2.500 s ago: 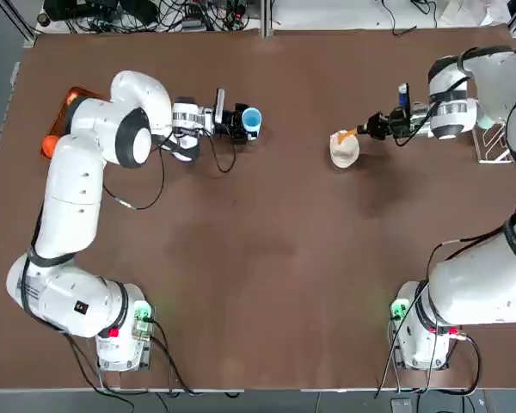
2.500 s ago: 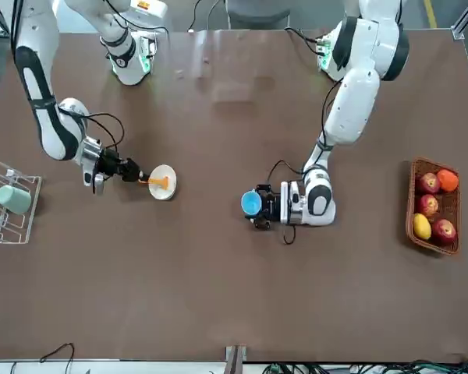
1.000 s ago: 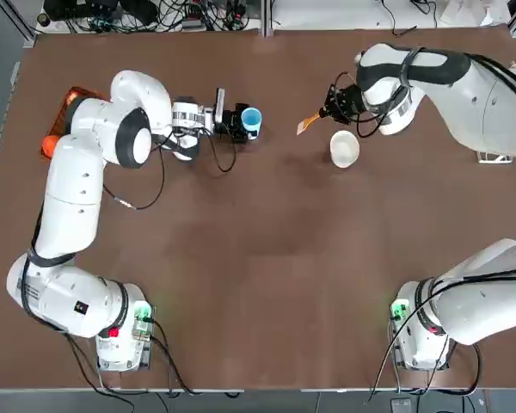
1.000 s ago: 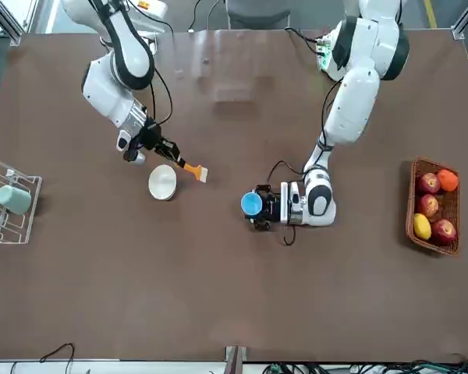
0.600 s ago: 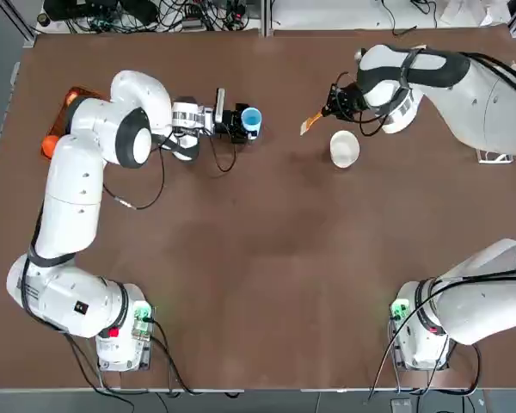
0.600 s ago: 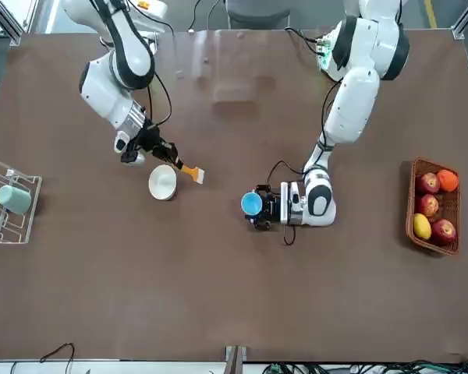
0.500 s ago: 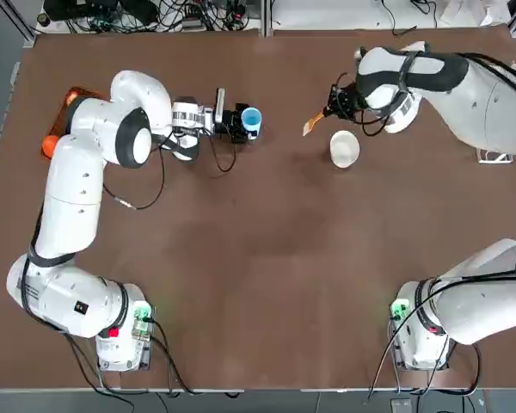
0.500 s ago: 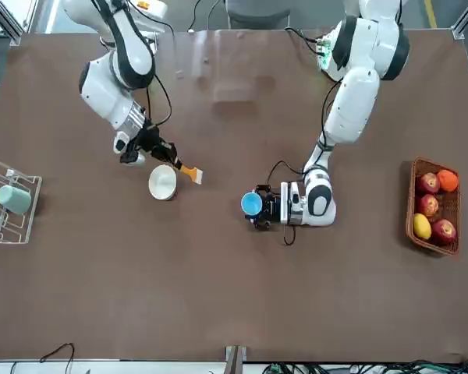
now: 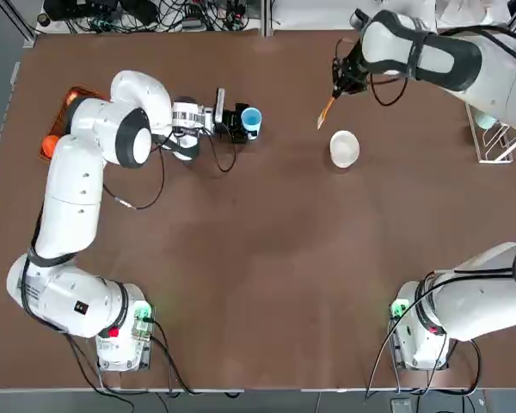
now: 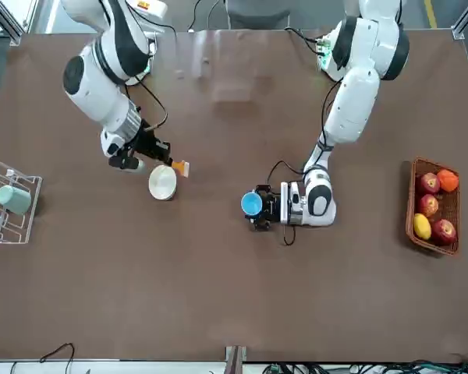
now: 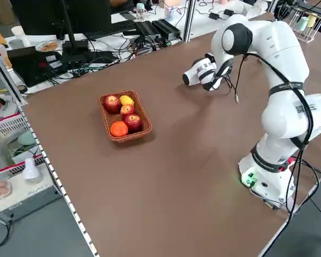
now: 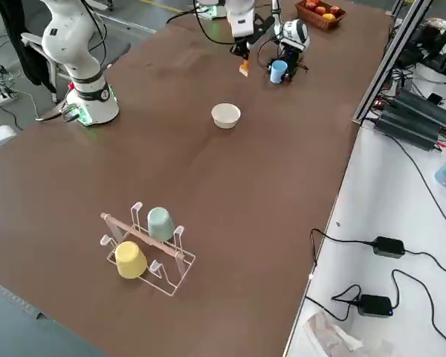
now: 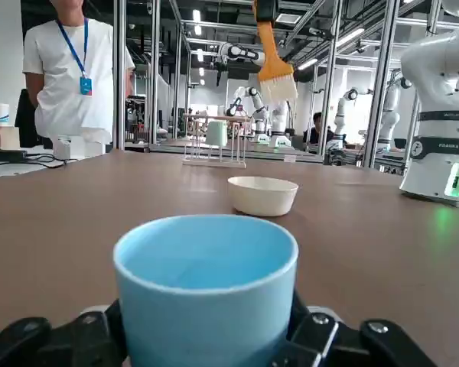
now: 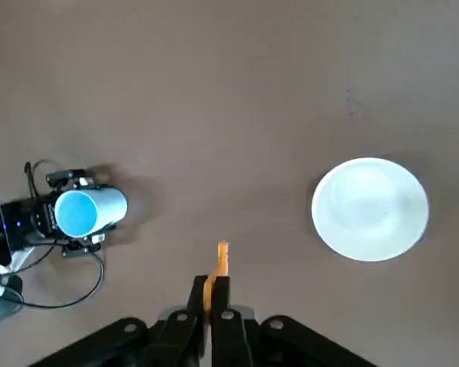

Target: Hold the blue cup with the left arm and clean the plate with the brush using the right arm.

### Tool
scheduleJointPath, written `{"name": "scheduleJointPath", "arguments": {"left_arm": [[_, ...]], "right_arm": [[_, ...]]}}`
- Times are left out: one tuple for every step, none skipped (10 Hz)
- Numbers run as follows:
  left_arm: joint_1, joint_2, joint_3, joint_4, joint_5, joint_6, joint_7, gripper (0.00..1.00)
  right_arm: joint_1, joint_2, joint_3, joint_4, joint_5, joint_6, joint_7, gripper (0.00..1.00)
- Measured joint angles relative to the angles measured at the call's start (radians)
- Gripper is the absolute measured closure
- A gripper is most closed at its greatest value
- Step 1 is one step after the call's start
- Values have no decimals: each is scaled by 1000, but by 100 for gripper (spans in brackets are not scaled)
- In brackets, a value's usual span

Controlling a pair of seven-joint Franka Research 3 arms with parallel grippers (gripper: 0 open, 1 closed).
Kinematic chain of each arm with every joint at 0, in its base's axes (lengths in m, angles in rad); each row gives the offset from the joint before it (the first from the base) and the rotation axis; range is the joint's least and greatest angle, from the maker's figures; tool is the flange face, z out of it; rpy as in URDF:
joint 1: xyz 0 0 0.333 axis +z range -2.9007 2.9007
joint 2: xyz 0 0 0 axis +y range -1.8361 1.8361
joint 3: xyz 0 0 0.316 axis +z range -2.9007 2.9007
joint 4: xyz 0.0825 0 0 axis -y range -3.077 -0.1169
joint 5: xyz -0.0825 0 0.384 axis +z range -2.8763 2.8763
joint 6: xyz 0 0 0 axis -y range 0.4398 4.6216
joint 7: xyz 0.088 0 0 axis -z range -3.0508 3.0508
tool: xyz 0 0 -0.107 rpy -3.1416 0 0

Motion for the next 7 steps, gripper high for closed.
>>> {"name": "scheduleJointPath", "arguments": {"left_arm": [[0, 0, 0, 0, 0, 0, 0, 30], [0, 0, 0, 0, 0, 0, 0, 30], [0, 0, 0, 0, 0, 0, 0, 30], [0, 0, 0, 0, 0, 0, 0, 30], [0, 0, 0, 0, 0, 0, 0, 30], [0, 0, 0, 0, 0, 0, 0, 30], [0, 0, 0, 0, 0, 0, 0, 30]], "right_arm": [[13, 4, 3, 19, -13, -7, 42, 95], [35, 11, 5, 23, -20, 3, 82, 95], [59, 19, 7, 24, -21, 26, 122, 95], [85, 27, 8, 25, -22, 55, 162, 95], [113, 33, 9, 25, -22, 87, 208, 95], [146, 40, 11, 26, -22, 118, 257, 95], [184, 50, 12, 30, -23, 139, 298, 95]]}}
